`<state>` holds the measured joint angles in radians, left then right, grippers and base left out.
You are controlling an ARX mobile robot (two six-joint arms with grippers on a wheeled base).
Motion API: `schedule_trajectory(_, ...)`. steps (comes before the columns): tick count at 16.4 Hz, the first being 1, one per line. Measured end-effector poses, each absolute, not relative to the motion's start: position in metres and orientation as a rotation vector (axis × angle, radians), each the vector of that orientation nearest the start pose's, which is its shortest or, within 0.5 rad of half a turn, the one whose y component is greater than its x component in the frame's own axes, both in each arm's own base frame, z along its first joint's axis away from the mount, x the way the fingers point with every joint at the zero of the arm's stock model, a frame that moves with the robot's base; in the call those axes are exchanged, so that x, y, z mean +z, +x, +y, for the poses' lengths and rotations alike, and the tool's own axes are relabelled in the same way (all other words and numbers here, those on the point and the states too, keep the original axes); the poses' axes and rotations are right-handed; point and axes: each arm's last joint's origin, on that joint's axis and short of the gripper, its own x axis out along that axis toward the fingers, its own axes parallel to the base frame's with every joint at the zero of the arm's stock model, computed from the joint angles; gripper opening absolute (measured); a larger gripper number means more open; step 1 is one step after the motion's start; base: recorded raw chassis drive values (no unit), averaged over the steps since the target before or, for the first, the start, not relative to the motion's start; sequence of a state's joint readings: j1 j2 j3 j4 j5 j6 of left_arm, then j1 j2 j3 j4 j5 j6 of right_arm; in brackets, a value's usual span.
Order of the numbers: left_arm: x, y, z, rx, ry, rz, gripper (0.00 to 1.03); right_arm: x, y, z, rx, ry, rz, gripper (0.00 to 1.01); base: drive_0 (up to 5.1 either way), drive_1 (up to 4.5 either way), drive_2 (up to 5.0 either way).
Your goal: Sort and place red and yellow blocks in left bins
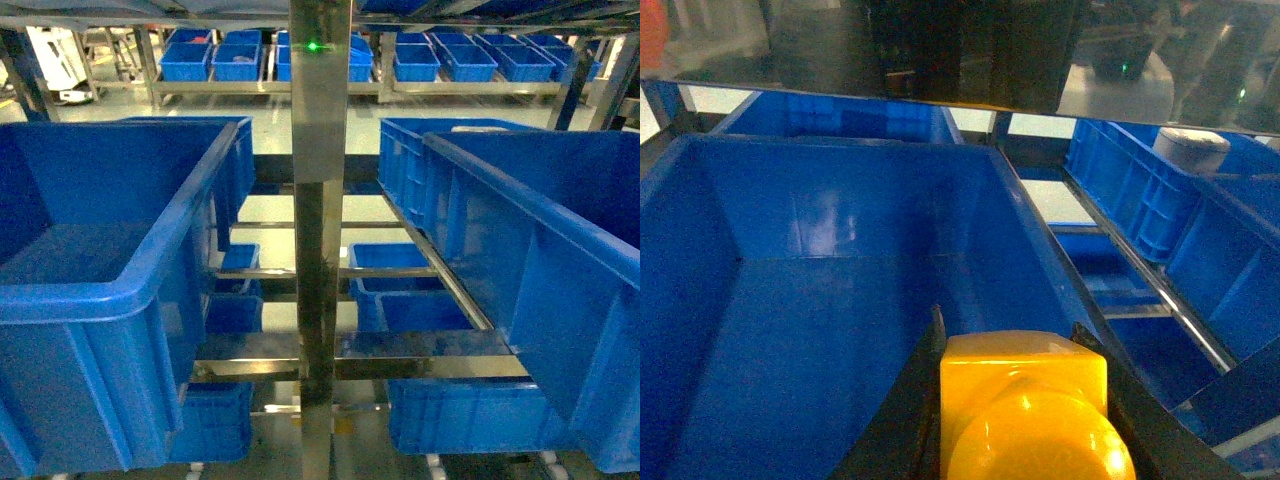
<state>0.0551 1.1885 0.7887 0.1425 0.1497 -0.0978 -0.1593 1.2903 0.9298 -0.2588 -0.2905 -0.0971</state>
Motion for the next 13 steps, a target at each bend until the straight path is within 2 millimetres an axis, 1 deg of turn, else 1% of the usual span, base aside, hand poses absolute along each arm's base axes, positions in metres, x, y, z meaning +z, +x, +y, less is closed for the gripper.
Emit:
schedule_trajectory(1, 0.284, 0.264, 0.01, -0.081, -0.124, 0.261, 0.26, 0.295, 0.246, -0.034, 0.137, 0.051, 0.537, 0.98, 0.0, 0.0, 0.0)
schedule_trajectory(2, 0.284, 0.264, 0.01, -0.081, -0.124, 0.26, 0.26, 0.314, 0.222, -0.03, 0.12, 0.047, 0.484, 0.98, 0.0, 0.0, 0.0)
schedule_trajectory(3, 0.284, 0.264, 0.01, -0.081, -0.124, 0.261, 0.26, 0.327, 0.2, -0.027, 0.099, 0.041, 0.445, 0.98, 0.0, 0.0, 0.0)
schedule_trajectory(4, 0.284, 0.264, 0.01, -0.082, -0.124, 0.26, 0.26, 0.332, 0.185, -0.022, 0.093, 0.037, 0.432, 0.98, 0.0, 0.0, 0.0)
schedule_trajectory(5, 0.284, 0.264, 0.01, -0.082, -0.124, 0.261, 0.26, 0.332, 0.173, -0.014, 0.111, 0.032, 0.427, 0.98, 0.0, 0.0, 0.0)
schedule_trajectory(10, 0.282, 0.263, 0.01, -0.098, -0.134, 0.285, 0.26, 0.325, 0.177, -0.013, 0.114, 0.04, 0.462, 0.98, 0.0, 0.0, 0.0)
schedule_trajectory(13, 0.271, 0.267, 0.013, -0.102, -0.153, 0.378, 0.26, 0.326, 0.176, -0.013, 0.114, 0.04, 0.454, 0.98, 0.0, 0.0, 0.0)
